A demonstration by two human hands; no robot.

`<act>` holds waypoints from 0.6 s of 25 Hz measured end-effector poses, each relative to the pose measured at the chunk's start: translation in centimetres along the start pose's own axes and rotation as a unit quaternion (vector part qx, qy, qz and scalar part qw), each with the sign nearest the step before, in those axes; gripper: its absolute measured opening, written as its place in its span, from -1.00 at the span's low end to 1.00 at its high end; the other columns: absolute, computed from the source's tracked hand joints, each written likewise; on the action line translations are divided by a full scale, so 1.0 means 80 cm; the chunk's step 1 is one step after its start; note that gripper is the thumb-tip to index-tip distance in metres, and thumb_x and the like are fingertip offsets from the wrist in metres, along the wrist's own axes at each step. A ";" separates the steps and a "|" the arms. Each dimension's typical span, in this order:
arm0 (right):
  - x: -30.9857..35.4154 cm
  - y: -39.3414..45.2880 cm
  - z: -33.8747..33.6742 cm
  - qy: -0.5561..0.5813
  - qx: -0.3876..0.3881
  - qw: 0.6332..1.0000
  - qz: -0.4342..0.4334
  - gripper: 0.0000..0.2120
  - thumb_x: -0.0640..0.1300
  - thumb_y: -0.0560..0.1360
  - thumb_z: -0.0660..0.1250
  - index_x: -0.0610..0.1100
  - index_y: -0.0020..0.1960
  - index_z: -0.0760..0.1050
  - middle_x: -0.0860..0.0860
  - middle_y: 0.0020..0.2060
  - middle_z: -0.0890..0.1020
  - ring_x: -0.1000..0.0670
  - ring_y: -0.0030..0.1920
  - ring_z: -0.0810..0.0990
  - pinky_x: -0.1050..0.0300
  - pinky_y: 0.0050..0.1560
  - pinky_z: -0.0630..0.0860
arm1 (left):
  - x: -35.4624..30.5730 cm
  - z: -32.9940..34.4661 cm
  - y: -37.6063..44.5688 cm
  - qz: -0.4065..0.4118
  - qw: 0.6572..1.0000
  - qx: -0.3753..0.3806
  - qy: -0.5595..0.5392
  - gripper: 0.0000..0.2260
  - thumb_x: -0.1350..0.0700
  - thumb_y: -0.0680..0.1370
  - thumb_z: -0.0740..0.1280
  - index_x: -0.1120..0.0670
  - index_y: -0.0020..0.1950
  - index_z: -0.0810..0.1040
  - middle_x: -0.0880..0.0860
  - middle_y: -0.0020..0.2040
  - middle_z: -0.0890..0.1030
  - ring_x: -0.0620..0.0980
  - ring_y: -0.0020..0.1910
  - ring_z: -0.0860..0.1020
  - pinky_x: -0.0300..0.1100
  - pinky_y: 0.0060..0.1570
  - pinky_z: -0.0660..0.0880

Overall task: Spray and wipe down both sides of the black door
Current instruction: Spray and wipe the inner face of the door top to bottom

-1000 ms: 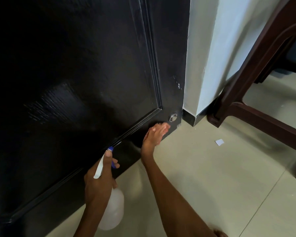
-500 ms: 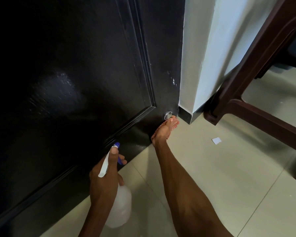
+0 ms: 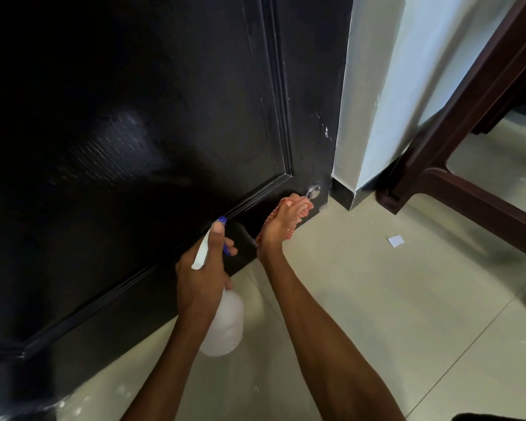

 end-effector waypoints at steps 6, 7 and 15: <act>0.171 -0.003 0.027 -0.098 -0.040 0.975 -0.196 -0.37 0.19 0.69 -0.10 0.04 0.68 -0.21 0.03 0.68 -0.13 -0.11 0.67 -0.15 -0.10 0.60 -0.18 | -0.019 0.001 -0.002 0.003 0.999 -0.006 -0.034 -0.36 -0.38 0.46 0.05 0.14 -0.01 0.61 0.04 -0.10 0.70 0.01 -0.46 0.53 -0.30 -0.48 0.48; 0.183 0.008 0.024 -0.103 -0.042 0.969 -0.219 -0.40 0.14 0.72 -0.10 0.01 0.68 -0.19 0.02 0.68 -0.12 -0.12 0.67 -0.15 -0.08 0.59 -0.19 | -0.021 0.001 -0.002 0.003 0.999 -0.008 -0.042 -0.37 -0.37 0.47 0.05 0.14 -0.01 0.61 0.04 -0.10 0.70 0.02 -0.47 0.53 -0.29 -0.48 0.49; 0.202 0.036 0.006 -0.151 -0.088 0.980 -0.097 -0.46 -0.02 0.76 -0.08 -0.16 0.68 -0.08 -0.10 0.68 -0.04 -0.14 0.67 -0.09 -0.10 0.66 -0.11 | -0.114 0.016 0.017 0.033 0.997 0.002 -0.068 -0.39 -0.39 0.43 0.09 0.10 -0.06 0.63 0.03 -0.16 0.70 -0.01 -0.46 0.56 -0.24 -0.47 0.51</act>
Point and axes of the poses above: each hand's wrist, its own y-axis towards the middle knuckle, its own z-axis out of the palm, x = y × z, the point moved 10 cm from there along y, towards the middle knuckle
